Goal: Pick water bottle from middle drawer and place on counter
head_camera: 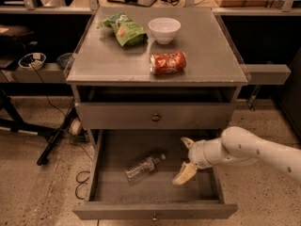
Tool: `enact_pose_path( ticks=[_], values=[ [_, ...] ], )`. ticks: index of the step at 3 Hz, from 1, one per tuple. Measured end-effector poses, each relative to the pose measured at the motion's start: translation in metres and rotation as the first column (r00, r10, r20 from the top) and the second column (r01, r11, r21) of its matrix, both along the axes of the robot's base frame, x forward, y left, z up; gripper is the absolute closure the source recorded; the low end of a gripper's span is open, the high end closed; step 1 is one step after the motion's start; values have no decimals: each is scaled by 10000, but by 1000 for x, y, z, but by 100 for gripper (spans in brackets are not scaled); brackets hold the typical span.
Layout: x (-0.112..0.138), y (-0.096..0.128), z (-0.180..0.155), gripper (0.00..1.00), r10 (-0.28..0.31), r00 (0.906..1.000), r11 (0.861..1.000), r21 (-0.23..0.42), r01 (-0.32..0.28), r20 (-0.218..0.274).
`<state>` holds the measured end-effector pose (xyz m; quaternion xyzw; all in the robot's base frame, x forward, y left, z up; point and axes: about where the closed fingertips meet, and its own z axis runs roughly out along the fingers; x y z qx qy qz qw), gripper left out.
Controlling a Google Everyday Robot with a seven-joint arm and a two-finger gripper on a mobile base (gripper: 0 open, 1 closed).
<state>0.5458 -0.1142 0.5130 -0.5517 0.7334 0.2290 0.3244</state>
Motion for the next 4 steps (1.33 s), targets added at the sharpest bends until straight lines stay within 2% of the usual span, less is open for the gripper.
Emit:
enact_pose_path(
  ticks=[1,2,3,4],
  values=[
    [15,11,-7,0,-269,9992,9996,134,265,285],
    [23,19,-14,0,-340,9988,9994,131,335,358],
    [39,35,-32,0,-849,9958,9964,45,848,329],
    [43,53,-41,0,-447,9988,9990,108,445,210]
  ],
)
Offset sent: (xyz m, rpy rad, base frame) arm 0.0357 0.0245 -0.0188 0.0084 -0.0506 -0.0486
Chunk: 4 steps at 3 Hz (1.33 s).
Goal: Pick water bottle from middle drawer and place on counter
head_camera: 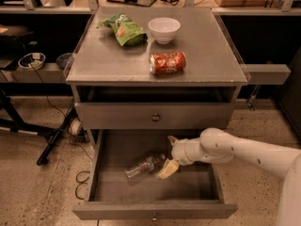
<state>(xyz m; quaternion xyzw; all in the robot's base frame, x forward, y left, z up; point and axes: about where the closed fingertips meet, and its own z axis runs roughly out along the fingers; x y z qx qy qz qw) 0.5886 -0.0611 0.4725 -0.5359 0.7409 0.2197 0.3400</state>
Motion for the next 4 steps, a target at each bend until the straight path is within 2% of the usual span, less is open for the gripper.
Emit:
enact_pose_path(
  ticks=[3,4],
  values=[
    [-8,42,-14,0,968,9953,9953,-91,-969,-87],
    [-5,58,-23,0,1259,9920,9913,-373,-1261,-80]
  ],
)
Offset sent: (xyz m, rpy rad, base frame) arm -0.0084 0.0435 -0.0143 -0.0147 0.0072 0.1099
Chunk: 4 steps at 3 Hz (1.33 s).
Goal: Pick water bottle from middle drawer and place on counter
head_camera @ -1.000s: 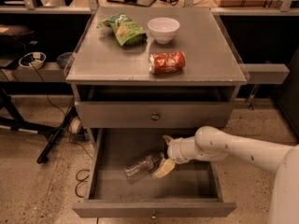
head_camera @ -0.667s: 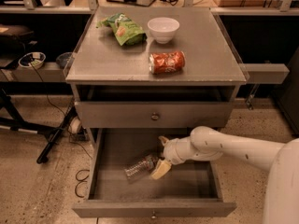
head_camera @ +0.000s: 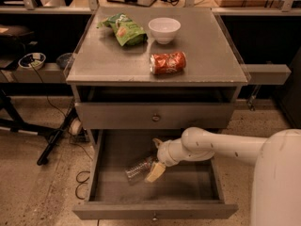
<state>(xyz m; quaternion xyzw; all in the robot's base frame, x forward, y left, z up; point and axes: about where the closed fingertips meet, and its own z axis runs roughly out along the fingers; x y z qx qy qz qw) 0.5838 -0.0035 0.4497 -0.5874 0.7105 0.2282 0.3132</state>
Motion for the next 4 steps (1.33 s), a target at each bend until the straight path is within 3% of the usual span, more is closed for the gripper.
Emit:
enact_pose_path(
  ticks=[2,4],
  values=[
    [6,9,-21,0,-24,9998,9994,-336,18,-172],
    [5,-11,-51,0,-1167,9916,9909,-741,1125,-551]
  ],
)
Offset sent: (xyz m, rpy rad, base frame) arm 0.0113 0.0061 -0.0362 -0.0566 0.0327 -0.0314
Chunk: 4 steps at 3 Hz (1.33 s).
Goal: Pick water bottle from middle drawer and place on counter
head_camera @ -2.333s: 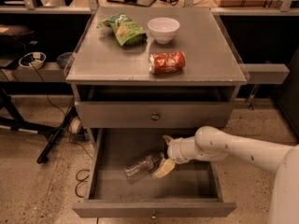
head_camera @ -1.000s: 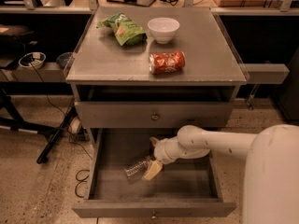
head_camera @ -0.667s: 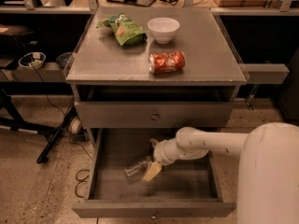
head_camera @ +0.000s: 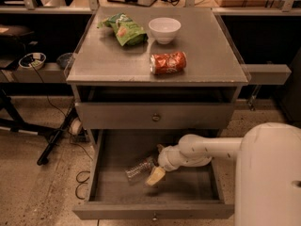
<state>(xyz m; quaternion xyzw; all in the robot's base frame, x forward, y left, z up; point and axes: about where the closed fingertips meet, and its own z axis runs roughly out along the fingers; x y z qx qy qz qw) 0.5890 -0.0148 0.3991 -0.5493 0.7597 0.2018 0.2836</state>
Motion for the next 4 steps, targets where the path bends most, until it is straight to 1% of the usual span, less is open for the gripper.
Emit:
enact_pose_path(
  ticks=[2,3,4],
  values=[
    [-2,-2,-3,0,-126,9999,9999,-28,126,-113],
    [4,24,-13,0,417,9986,9991,41,-416,-334],
    [4,24,-13,2,423,9985,9991,43,-422,-335]
  ],
)
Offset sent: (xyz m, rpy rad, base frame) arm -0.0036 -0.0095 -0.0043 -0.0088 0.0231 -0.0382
